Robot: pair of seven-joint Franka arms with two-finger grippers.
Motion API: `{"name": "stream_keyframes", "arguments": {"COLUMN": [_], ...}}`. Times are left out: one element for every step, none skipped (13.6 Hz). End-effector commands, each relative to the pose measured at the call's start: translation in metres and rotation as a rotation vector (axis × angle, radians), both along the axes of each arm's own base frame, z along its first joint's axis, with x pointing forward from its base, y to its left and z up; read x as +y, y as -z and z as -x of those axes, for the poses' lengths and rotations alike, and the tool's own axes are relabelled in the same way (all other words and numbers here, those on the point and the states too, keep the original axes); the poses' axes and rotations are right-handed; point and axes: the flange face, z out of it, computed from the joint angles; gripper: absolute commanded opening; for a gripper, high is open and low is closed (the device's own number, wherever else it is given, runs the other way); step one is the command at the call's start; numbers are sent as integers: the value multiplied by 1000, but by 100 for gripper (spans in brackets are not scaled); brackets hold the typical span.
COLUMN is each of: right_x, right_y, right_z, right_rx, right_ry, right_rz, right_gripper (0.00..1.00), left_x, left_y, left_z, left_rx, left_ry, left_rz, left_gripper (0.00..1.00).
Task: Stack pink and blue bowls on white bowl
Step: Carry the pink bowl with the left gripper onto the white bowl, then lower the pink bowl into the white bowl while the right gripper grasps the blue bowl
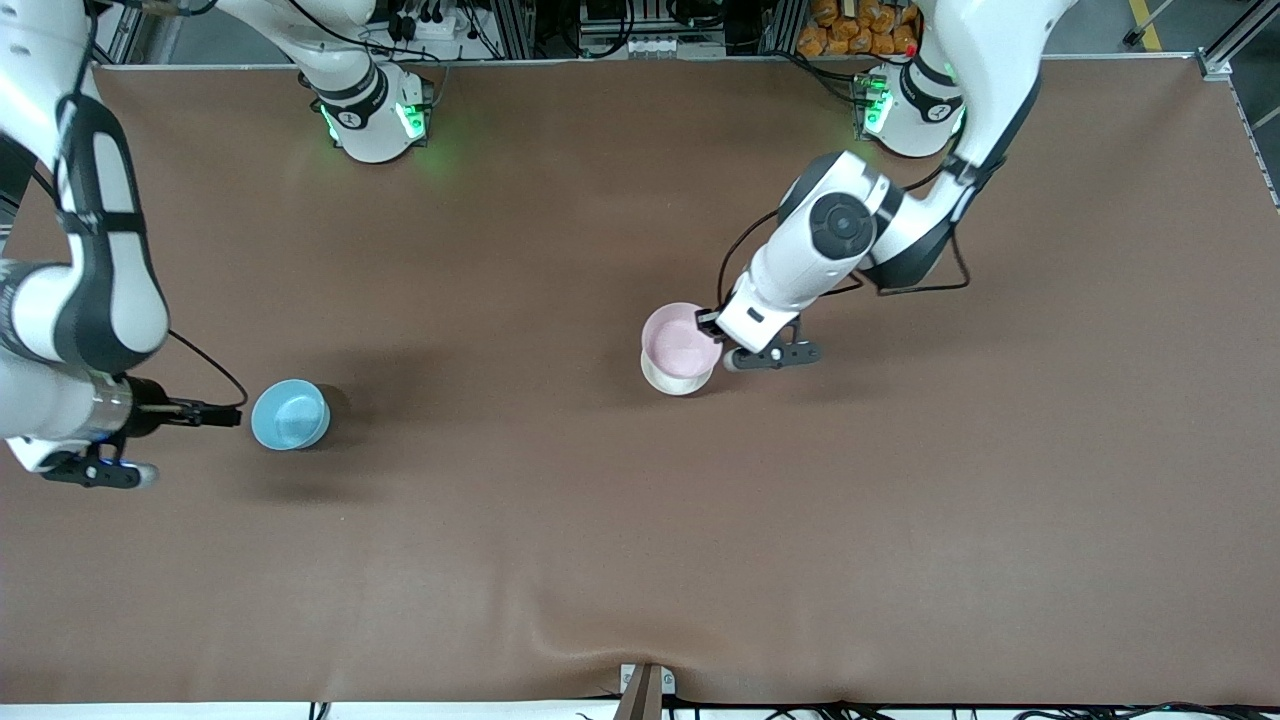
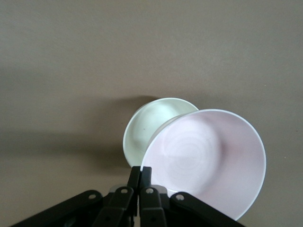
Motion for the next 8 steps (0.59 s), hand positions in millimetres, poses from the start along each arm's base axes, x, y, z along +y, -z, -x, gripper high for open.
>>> {"name": "stream_keyframes", "arguments": {"right_x": [2, 3, 3, 2, 1, 2, 1, 1], "right_y": [28, 44, 54, 59, 62, 65, 69, 75], "right_z": [3, 8, 13, 16, 18, 20, 23, 26], "right_rx": [2, -8, -16, -20, -19, -16, -11, -10], "right_ry": [-1, 0, 2, 4, 6, 6, 8, 8], "right_rz": [-5, -2, -1, 0, 0, 0, -1, -1], "right_gripper": [100, 100, 100, 100, 100, 100, 100, 100], "left_x": [-3, -3, -4, -4, -4, -5, -5, -5], "left_y": [12, 16, 19, 24, 30, 35, 38, 43], "left_z": [-8, -8, -8, -7, -8, -7, -7, -6], "left_rx": [-7, -10, -12, -5, -1, -2, -1, 4], "left_ry": [-11, -8, -5, -4, -7, -9, -7, -2], "left_rz": [-10, -9, -8, -10, -6, -1, -3, -7], "left_gripper": [0, 0, 0, 0, 0, 0, 0, 0]}}
